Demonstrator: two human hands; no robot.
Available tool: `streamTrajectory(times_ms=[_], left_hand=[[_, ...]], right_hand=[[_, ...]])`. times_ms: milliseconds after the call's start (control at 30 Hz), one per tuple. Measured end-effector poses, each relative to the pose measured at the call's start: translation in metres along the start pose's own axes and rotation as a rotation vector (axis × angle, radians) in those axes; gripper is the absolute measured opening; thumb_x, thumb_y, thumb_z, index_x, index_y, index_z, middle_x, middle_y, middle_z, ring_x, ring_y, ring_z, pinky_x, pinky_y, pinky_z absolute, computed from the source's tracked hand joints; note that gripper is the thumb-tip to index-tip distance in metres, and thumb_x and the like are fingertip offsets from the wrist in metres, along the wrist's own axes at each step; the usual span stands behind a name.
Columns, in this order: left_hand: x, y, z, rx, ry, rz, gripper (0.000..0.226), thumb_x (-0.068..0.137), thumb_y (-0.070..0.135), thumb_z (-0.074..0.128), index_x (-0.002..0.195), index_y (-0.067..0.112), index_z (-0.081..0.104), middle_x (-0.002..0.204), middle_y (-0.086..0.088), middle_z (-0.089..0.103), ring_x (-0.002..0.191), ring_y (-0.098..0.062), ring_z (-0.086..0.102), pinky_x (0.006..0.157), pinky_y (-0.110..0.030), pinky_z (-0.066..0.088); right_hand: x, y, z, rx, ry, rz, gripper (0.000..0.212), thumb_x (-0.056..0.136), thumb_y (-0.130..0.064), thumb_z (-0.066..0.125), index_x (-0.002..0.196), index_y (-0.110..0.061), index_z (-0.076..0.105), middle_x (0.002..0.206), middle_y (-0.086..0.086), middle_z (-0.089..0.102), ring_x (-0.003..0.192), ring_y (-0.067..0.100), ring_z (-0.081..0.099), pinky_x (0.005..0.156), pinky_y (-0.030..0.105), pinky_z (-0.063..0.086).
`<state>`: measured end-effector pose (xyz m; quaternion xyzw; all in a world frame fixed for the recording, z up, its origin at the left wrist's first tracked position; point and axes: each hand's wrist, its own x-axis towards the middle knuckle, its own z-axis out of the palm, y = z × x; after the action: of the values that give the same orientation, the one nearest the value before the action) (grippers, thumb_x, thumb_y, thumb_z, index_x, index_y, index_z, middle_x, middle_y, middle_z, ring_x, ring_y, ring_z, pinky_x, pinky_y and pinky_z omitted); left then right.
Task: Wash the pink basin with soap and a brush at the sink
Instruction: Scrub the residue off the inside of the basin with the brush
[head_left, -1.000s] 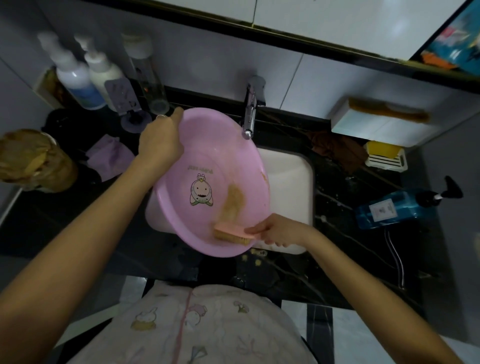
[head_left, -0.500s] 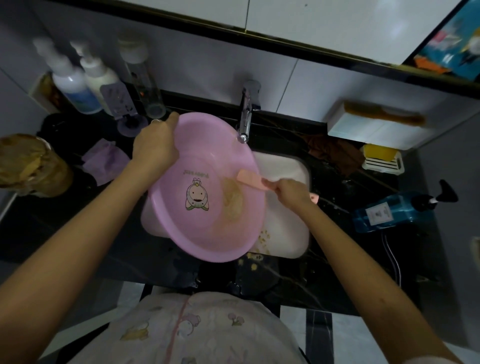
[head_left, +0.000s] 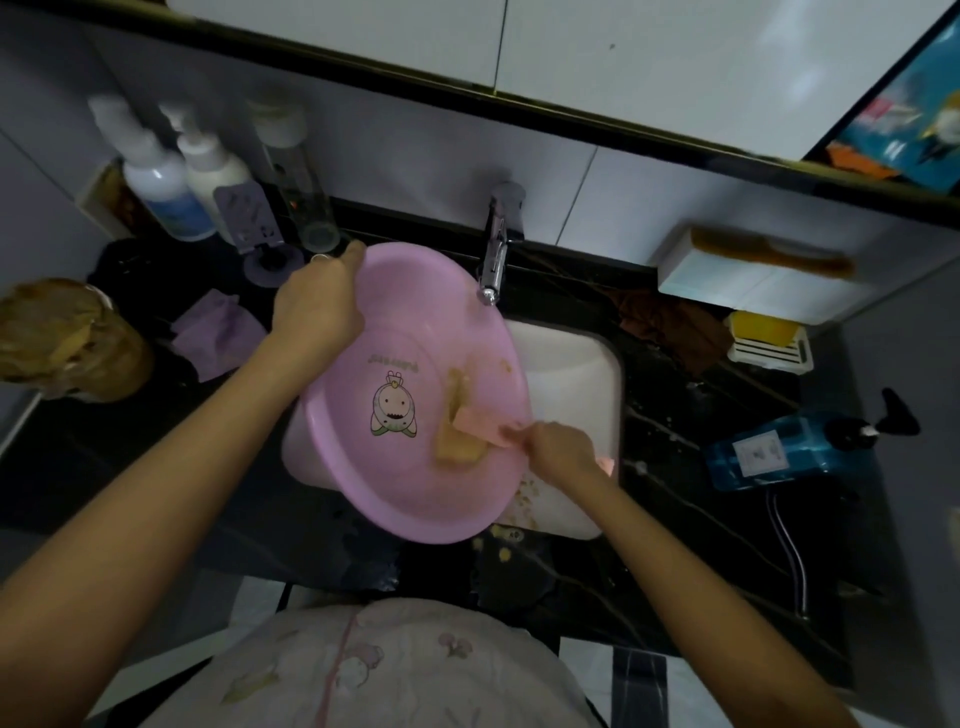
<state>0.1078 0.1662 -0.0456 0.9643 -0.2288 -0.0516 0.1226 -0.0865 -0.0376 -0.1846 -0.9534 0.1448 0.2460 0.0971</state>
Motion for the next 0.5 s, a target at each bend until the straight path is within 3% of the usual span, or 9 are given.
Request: streamTrajectory(times_ms=[67, 167, 367, 500], left_hand=[[0.000, 0.000, 0.000, 0.001, -0.003, 0.002, 0.067, 0.076, -0.007, 0.054, 0.137, 0.012, 0.035, 0.112, -0.028, 0.051, 0.095, -0.046, 0.055, 0.063, -0.039, 0.037], [0.000, -0.001, 0.000, 0.003, -0.015, -0.001, 0.067, 0.076, -0.006, 0.054, 0.138, 0.013, 0.034, 0.113, -0.028, 0.051, 0.097, -0.047, 0.055, 0.064, -0.040, 0.038], [0.000, 0.001, 0.001, 0.008, -0.020, -0.009, 0.064, 0.078, -0.005, 0.053, 0.137, 0.013, 0.034, 0.113, -0.026, 0.051, 0.097, -0.046, 0.055, 0.063, -0.039, 0.037], [-0.001, 0.002, -0.001, 0.001, -0.019, -0.002, 0.065, 0.078, -0.006, 0.053, 0.137, 0.012, 0.034, 0.112, -0.026, 0.052, 0.097, -0.046, 0.055, 0.062, -0.039, 0.036]], right_hand=[[0.011, 0.000, -0.009, -0.045, 0.088, 0.026, 0.042, 0.102, -0.038, 0.029, 0.139, -0.025, 0.043, 0.118, 0.010, 0.059, 0.102, 0.029, 0.060, 0.075, 0.032, 0.041], [0.039, 0.002, -0.033, -0.130, 0.228, 0.042, 0.049, 0.101, -0.022, 0.034, 0.147, -0.038, 0.027, 0.114, 0.011, 0.053, 0.094, 0.031, 0.060, 0.068, 0.036, 0.042], [0.025, 0.010, -0.009, -0.021, 0.020, -0.019, 0.040, 0.102, -0.043, 0.029, 0.141, -0.039, 0.037, 0.121, 0.008, 0.058, 0.102, 0.029, 0.060, 0.084, 0.036, 0.049], [0.053, 0.011, -0.047, -0.204, 0.222, -0.020, 0.046, 0.101, -0.030, 0.035, 0.145, -0.041, 0.026, 0.115, 0.010, 0.052, 0.094, 0.031, 0.060, 0.071, 0.036, 0.043]])
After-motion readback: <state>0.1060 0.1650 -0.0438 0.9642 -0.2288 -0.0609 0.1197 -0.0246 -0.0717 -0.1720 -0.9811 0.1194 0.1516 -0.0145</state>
